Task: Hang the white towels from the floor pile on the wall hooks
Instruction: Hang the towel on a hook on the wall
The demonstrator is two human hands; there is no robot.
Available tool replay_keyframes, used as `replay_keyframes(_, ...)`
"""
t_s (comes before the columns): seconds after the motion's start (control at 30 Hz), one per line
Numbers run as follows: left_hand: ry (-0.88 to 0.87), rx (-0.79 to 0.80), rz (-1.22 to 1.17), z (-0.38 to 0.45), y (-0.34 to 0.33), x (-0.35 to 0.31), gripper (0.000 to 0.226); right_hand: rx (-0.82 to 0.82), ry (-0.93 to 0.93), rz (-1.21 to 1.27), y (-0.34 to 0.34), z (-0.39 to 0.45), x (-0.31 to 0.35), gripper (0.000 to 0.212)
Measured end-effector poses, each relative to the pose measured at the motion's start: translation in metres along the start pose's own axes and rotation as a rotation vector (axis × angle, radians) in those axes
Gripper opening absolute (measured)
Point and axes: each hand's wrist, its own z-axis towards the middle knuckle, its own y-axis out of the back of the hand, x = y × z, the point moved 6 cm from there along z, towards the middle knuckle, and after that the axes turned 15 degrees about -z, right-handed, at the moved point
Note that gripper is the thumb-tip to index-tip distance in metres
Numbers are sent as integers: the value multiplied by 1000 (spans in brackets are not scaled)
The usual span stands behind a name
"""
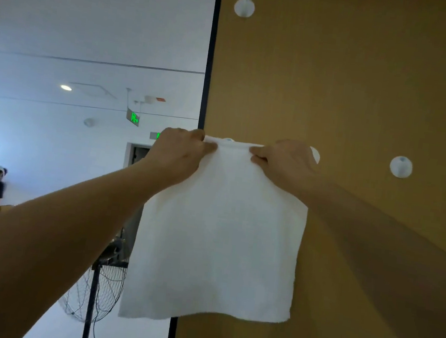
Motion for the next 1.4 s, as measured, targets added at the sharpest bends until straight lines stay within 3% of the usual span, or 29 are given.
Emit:
replay_keyframes(0.27,77,-62,-126,26,-53,28,40,-24,-158,175,-39,27,6,34)
replay_keyframes(0.53,322,-262,-447,19,-88,14,28,-35,-308,463,-55,24,26,25)
replay_keyframes(0.73,621,-287,-1017,7,-95,19,22,51,-327,801,-62,17,43,25)
replay_keyframes(0.8,633,-270,-1082,5,-94,17,22,94,-355,900,-64,15,44,23)
replay_keyframes(0.87,607,-244,-1059,3,-92,13,20,143,-371,986,-65,11,48,21)
replay_keyframes(0.93,574,-201,-884,1,-92,7,21,150,-359,949,-65,8,54,26)
replay_keyframes(1.03,491,-182,-509,-8,-86,-5,25,67,-349,744,-65,0,57,31)
replay_keyframes(1.13,430,-130,-458,-17,-90,-16,25,-9,-299,417,-58,-6,60,24)
replay_keyframes(1.2,487,-92,-718,-22,-97,-19,22,28,-257,505,-58,-9,67,20)
replay_keyframes(1.27,591,-121,-1040,-30,-100,-20,16,107,-287,850,-62,-18,73,23)
replay_keyframes(1.4,732,-130,-1326,-47,-100,-25,25,162,-460,1212,-62,-38,81,28)
